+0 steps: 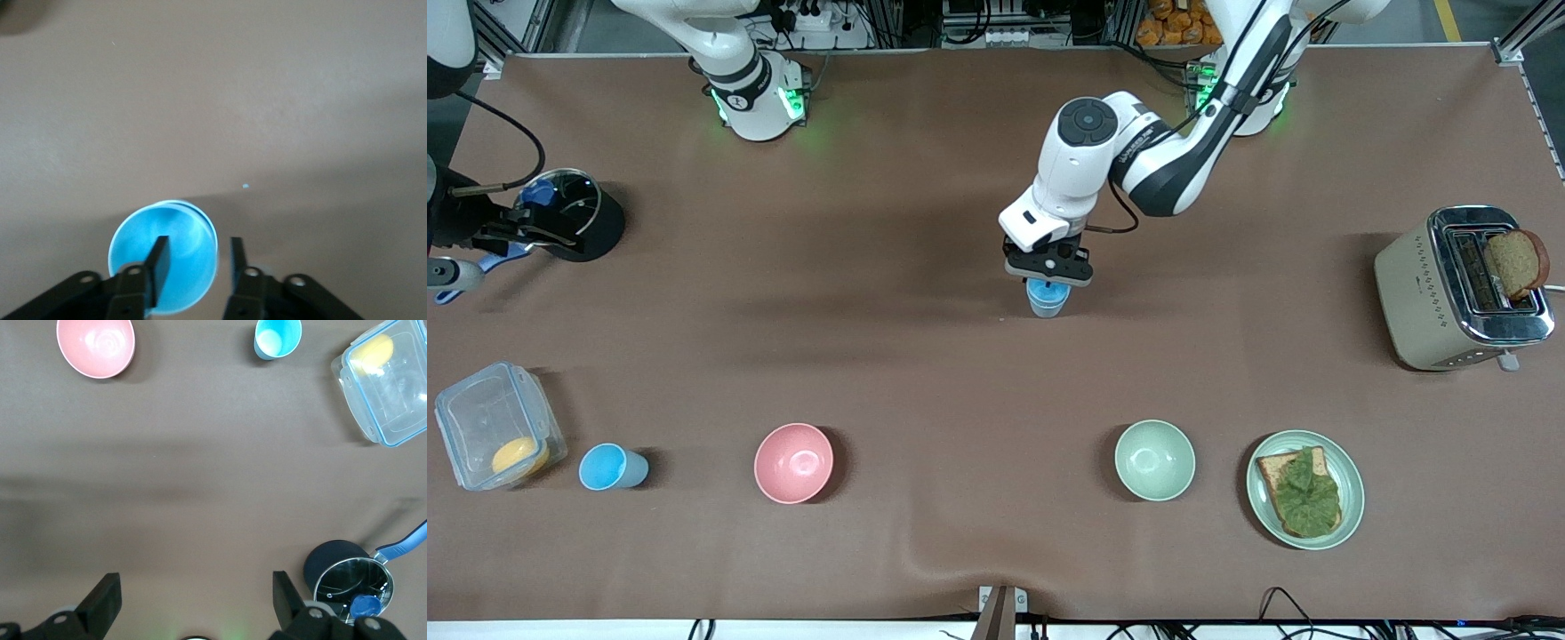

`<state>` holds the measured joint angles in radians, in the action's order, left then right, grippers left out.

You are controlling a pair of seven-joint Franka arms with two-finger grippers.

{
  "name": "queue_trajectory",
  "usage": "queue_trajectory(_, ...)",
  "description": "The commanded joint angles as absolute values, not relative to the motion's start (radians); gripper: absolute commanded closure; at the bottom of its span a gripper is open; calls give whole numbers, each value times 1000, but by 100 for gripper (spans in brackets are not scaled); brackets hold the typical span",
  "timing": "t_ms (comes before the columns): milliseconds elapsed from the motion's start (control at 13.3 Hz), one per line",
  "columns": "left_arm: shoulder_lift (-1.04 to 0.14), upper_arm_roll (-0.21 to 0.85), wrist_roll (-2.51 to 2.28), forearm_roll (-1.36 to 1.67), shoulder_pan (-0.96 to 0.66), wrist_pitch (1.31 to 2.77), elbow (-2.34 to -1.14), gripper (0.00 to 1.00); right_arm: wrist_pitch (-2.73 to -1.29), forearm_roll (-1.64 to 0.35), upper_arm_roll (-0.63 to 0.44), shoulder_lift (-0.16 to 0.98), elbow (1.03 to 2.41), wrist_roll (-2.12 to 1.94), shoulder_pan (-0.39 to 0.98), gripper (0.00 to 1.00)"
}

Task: Stack blue cups with both arms

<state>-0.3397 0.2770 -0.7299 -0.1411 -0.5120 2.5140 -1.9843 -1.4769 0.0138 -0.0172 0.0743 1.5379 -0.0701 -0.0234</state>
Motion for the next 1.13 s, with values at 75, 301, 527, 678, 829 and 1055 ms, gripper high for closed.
queue_trajectory(75,-186,285,-741,-178,-364,2507,-2041,0,-1466,25,2,78,1528,-83,-52,0)
queue_trajectory(301,-57,307,-697,-175,-241,2503,-2098,0,-1466,25,2,81,1528,-83,-52,0)
queue_trajectory(527,90,307,-597,-164,-72,2415,-2135,0,-1466,25,2,81,1528,-83,-52,0)
queue_trajectory(678,150,302,-540,-124,-26,2208,-2090,0,-1466,25,2,81,1528,-83,-52,0)
queue_trajectory(829,167,250,-488,-112,-28,2030,-2011,0,-1466,25,2,81,1528,-81,-52,0)
queue_trajectory(1055,172,163,-407,-75,-29,1835,-1893,0,-1466,25,2,81,1528,-83,-52,0)
